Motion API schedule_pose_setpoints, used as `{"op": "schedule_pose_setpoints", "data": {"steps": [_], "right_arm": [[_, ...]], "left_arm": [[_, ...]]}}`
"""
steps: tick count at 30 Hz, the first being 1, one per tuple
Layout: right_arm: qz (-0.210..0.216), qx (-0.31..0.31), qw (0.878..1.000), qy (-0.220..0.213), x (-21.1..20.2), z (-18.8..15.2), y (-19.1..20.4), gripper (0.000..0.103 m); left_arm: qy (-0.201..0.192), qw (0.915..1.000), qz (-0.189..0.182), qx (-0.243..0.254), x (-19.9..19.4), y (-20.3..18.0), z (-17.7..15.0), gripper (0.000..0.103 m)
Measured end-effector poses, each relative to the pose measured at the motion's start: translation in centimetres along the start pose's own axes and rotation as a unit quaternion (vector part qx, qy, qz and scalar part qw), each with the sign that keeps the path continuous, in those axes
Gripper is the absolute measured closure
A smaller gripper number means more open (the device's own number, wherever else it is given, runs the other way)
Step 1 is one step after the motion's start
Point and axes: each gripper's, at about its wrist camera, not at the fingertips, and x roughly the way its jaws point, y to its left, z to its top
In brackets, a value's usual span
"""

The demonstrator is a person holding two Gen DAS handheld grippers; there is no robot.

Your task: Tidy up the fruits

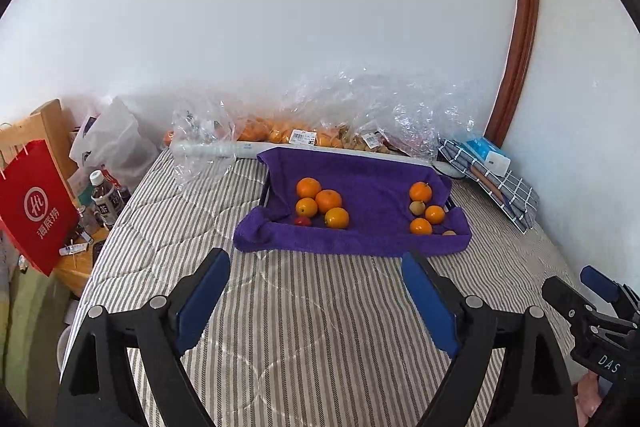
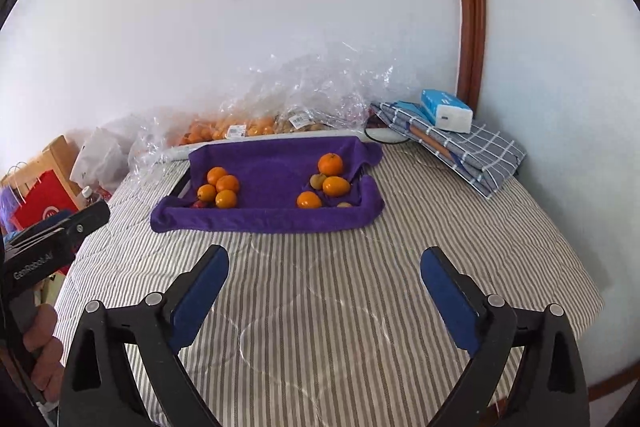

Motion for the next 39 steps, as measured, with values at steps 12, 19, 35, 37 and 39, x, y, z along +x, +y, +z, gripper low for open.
{"op": "schedule_pose_setpoints", "data": {"steps": [12, 19, 35, 37, 39], "right_arm": [[-0.006, 0.012, 1.0, -0.011, -3.1, -0.9, -0.9, 0.007], [-0.016, 0.006, 1.0, -0.018, -3.8, -0.9, -1.1, 0.007], [-0.015, 0.014, 1.0, -0.02, -4.1, -1.0, -1.5, 0.007], [-0.013, 0.016, 1.0, -0.019, -4.0, -1.1, -1.6, 0.007], [-0.015, 0.017, 1.0, -0.018, -3.9, -1.1, -1.6, 0.007]], "left_arm": [[-0.004, 0.9999, 0.006, 0.013, -2.7, -0.9, -0.9, 0.015], [-0.007, 0.9995, 0.015, 0.026, -2.8, -1.5, -1.1, 0.015], [-0.006, 0.9992, 0.021, 0.032, -2.4, -1.7, -1.2, 0.015], [-0.005, 0.9993, 0.02, 0.031, -2.3, -1.6, -1.2, 0.015], [-0.005, 0.9993, 0.02, 0.031, -2.3, -1.6, -1.2, 0.015]]}}
